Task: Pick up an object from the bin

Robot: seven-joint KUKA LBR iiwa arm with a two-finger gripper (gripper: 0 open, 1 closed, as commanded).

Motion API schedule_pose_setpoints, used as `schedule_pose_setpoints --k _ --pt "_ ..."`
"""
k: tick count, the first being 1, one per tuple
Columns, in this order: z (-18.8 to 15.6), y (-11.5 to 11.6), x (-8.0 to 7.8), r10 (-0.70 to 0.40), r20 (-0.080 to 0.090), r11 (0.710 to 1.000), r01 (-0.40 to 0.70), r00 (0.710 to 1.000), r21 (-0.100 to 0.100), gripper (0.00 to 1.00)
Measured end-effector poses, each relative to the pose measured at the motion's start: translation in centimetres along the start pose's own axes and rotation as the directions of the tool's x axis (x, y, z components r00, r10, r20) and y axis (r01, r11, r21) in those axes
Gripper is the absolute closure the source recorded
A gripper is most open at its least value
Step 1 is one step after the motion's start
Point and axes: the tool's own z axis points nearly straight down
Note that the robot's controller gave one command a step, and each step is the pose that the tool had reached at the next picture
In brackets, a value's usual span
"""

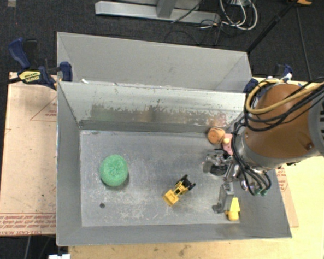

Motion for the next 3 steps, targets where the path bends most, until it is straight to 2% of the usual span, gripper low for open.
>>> schedule_pose_setpoints --k 1,2,3 --pt "4.8 1.9 -2.6 -0.076 -0.007 0.997 0.076 0.997 -0.004 0.0" --pt "5.8 3.0 -1.6 -0.033 -0.009 0.999 0.033 0.999 -0.004 0.0" --pt "11.2 3.8 -2.5 0.01 0.011 1.0 -0.01 1.0 -0.004 0.0"
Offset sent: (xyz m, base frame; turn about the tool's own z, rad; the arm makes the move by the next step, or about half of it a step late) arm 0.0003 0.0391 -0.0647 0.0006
